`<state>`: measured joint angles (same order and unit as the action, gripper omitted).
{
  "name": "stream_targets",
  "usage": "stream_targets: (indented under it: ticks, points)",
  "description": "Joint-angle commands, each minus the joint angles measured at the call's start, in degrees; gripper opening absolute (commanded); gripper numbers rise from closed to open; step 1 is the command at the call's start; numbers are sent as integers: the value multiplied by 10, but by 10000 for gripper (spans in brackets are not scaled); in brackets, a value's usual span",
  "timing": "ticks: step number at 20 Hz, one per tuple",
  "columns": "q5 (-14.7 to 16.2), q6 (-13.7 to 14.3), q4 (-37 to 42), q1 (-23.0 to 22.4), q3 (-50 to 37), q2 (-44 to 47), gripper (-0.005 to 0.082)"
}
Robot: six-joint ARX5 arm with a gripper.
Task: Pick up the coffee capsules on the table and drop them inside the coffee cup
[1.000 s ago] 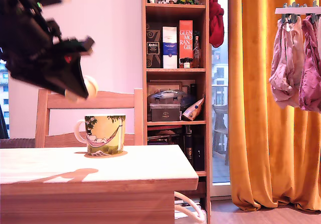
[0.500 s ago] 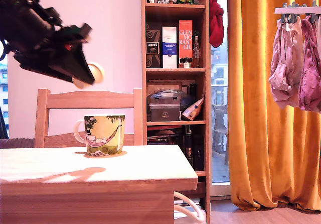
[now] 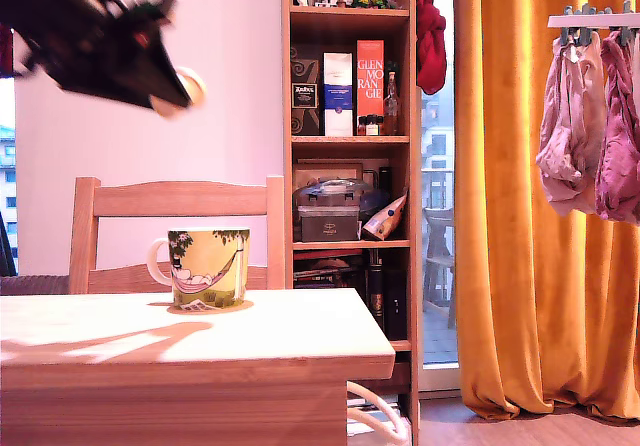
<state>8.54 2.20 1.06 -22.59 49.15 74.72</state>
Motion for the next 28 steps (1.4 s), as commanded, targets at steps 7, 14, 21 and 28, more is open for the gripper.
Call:
stream_targets:
  ticks: [7,14,21,28]
  points:
    - [21,9,-25,6,92,127,198]
    - [26,9,-57,8,128,194,198]
    - [26,9,-73,19,128,194,198]
    - [26,10,-78,19,128,194,197]
